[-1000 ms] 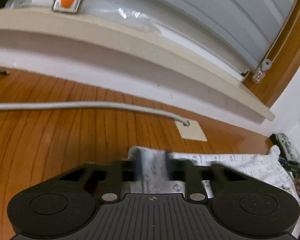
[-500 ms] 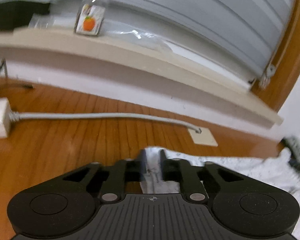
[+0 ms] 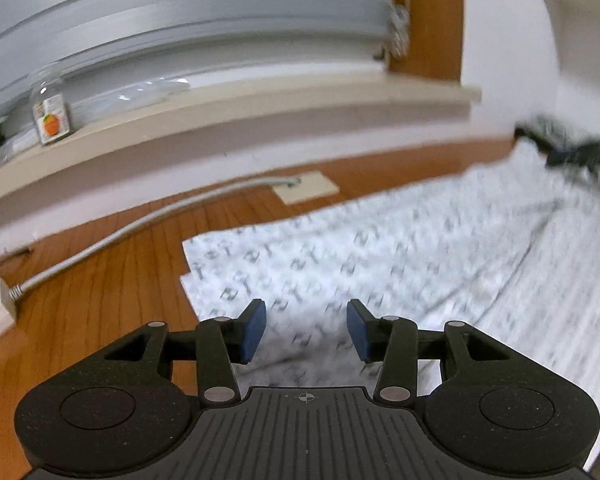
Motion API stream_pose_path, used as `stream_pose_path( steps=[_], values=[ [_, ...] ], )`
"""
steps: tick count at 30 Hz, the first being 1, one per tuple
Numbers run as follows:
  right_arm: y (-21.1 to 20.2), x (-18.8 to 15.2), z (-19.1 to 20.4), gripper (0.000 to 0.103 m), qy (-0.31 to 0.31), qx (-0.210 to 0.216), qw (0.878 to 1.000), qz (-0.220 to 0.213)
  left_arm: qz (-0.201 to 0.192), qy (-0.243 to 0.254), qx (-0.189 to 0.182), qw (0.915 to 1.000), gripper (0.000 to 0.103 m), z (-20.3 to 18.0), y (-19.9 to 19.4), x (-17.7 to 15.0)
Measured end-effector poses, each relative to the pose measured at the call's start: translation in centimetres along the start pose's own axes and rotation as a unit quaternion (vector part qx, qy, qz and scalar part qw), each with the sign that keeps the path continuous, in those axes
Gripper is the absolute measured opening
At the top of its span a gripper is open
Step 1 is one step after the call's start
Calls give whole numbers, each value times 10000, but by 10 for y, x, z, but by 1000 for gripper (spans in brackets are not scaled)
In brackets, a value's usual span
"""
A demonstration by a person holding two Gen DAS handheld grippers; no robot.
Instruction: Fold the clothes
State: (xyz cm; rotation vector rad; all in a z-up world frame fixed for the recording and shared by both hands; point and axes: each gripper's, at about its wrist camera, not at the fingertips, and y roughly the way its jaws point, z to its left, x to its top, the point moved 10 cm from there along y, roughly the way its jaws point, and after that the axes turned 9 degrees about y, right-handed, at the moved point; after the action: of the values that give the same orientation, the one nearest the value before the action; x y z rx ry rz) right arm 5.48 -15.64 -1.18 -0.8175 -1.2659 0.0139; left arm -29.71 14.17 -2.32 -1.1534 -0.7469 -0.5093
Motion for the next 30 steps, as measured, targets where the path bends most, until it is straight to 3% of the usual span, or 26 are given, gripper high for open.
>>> stream_pose_path(
  steps=[3,7,8,10,11,12,13,14,19,22,25,27,30],
  values=[
    [-7,-8,37,51,-275,414,9987,140,107,256,-18,9996,57,-3,7,-5],
    [-7,-21,78,51,-628,849,9938,337,82,428,-28,9990,58,-5,12,-7],
    [-6,-23,82,51,-662,878,9932,369,55,405,-48,9992,55,-4,12,-7],
    [-4,-27,90,49,-730,936,9920,434,-19,372,-158,9992,33,-4,11,-8],
    [-3,-28,94,46,-764,966,9913,467,-53,384,-206,9990,8,-5,10,-8],
    [-1,-30,98,41,-798,995,9906,499,-72,434,-224,9988,2,-6,8,-7],
    [0,-31,101,21,-810,1012,9902,517,-102,525,-231,9983,2,-8,4,-6],
    [0,-28,96,14,-724,986,9914,475,-161,536,-261,9981,2,-8,-1,-5],
    [-10,-21,87,4,-663,1012,9919,391,-318,566,-407,9971,1,-9,-31,-4],
    [-17,-20,88,3,-714,1059,9912,344,-79,734,-403,9965,2,-15,-30,-12],
    [-22,-14,89,5,-693,1119,9910,239,133,757,-353,9964,23,-16,-25,-19],
    [-27,-12,94,8,-745,1219,9896,150,88,594,-348,9976,44,-11,-29,-19],
    [-29,-18,111,15,-818,1441,9860,211,-107,293,-376,9988,50,1,-37,-11]
  ],
)
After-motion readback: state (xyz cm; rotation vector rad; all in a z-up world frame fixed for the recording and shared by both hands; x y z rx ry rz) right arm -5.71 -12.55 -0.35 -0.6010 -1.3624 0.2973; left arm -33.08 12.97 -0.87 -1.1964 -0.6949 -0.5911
